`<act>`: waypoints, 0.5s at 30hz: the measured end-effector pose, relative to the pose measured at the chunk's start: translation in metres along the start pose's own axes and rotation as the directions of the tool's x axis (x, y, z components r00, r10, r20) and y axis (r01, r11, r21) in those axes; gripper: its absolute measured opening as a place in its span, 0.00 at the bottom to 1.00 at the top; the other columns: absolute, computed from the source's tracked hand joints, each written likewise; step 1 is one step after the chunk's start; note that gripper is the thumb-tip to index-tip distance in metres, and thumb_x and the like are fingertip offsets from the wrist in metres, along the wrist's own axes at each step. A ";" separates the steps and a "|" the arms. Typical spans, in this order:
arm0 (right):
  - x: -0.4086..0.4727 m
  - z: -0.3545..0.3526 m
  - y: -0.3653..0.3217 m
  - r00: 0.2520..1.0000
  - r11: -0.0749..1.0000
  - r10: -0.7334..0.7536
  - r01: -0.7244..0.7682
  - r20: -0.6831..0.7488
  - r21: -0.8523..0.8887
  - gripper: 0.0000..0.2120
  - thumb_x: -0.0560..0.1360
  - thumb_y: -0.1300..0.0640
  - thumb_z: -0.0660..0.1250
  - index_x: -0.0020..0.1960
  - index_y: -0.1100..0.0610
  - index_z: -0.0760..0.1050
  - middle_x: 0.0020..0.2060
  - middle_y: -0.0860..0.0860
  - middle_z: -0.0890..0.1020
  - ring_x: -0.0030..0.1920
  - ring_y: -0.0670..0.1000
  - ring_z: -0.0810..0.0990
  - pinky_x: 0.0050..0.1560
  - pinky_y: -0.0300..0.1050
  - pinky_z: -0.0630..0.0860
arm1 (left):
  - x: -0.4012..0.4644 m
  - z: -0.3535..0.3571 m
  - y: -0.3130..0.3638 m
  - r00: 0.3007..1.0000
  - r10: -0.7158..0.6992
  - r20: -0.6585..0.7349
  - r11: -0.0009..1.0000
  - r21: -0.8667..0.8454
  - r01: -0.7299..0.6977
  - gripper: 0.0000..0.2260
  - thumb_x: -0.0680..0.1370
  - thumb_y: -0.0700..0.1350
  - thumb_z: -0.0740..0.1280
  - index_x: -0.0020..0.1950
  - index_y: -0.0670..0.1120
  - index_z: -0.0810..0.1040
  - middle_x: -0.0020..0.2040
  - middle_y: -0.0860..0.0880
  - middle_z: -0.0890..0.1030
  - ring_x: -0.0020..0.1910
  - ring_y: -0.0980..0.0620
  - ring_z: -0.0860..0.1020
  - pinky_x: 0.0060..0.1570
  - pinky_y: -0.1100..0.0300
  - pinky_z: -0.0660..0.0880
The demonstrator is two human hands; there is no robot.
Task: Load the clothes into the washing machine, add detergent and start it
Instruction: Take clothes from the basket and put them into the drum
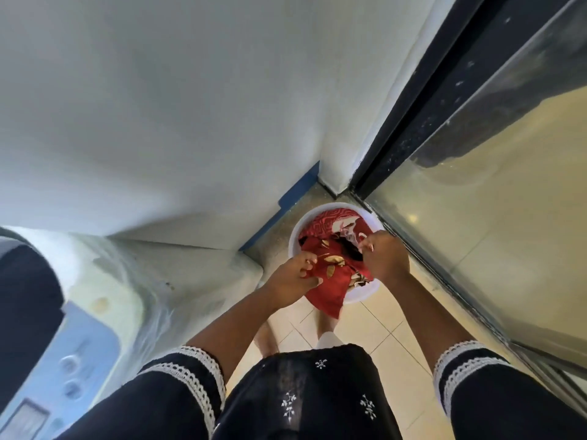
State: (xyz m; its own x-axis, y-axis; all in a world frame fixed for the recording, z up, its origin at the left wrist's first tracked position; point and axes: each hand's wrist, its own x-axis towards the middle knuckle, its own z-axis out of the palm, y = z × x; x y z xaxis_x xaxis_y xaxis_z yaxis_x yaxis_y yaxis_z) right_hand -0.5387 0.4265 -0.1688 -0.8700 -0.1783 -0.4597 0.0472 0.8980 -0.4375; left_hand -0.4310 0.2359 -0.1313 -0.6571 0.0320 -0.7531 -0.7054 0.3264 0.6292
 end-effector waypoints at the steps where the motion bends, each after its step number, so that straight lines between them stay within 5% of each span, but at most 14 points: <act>1: -0.007 -0.008 -0.006 1.000 1.000 -0.004 0.004 -0.026 0.004 0.09 0.73 0.63 0.67 0.46 0.56 0.86 0.48 0.55 0.85 0.48 0.59 0.82 0.48 0.48 0.79 | -0.008 -0.003 0.003 1.000 0.018 -0.004 1.000 -0.013 -0.018 0.21 0.78 0.45 0.69 0.70 0.49 0.68 0.62 0.49 0.75 0.60 0.51 0.75 0.53 0.63 0.75; 5: -0.047 -0.034 -0.029 0.988 0.997 -0.027 0.037 -0.150 0.063 0.07 0.72 0.61 0.67 0.43 0.58 0.85 0.46 0.56 0.85 0.45 0.58 0.82 0.47 0.50 0.80 | -0.048 -0.020 0.018 0.994 0.094 -0.048 0.994 -0.048 -0.096 0.21 0.77 0.48 0.70 0.68 0.52 0.70 0.60 0.51 0.76 0.58 0.53 0.76 0.56 0.60 0.75; 12: -0.081 -0.081 -0.065 0.951 0.969 0.003 0.074 -0.309 0.236 0.13 0.73 0.68 0.64 0.47 0.57 0.85 0.48 0.53 0.86 0.48 0.55 0.83 0.52 0.43 0.76 | -0.091 -0.039 0.026 0.977 0.154 -0.146 0.976 -0.133 -0.174 0.18 0.78 0.47 0.70 0.66 0.50 0.72 0.58 0.51 0.77 0.51 0.60 0.76 0.42 0.71 0.72; 15: -0.095 -0.101 -0.088 0.914 0.945 -0.033 0.160 -0.404 0.285 0.12 0.74 0.64 0.64 0.43 0.54 0.85 0.42 0.48 0.84 0.38 0.50 0.79 0.43 0.42 0.74 | -0.100 -0.040 0.028 0.972 0.170 -0.165 0.967 -0.162 -0.196 0.19 0.77 0.48 0.70 0.66 0.50 0.71 0.58 0.51 0.77 0.55 0.55 0.76 0.46 0.68 0.73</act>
State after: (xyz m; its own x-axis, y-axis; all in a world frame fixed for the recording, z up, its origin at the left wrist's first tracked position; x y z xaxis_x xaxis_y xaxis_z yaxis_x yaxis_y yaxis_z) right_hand -0.5100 0.4048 -0.0084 -0.9951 -0.0302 -0.0939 0.0453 0.7058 -0.7070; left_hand -0.3954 0.2040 -0.0305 -0.8018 -0.0691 -0.5935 -0.5963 0.1566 0.7873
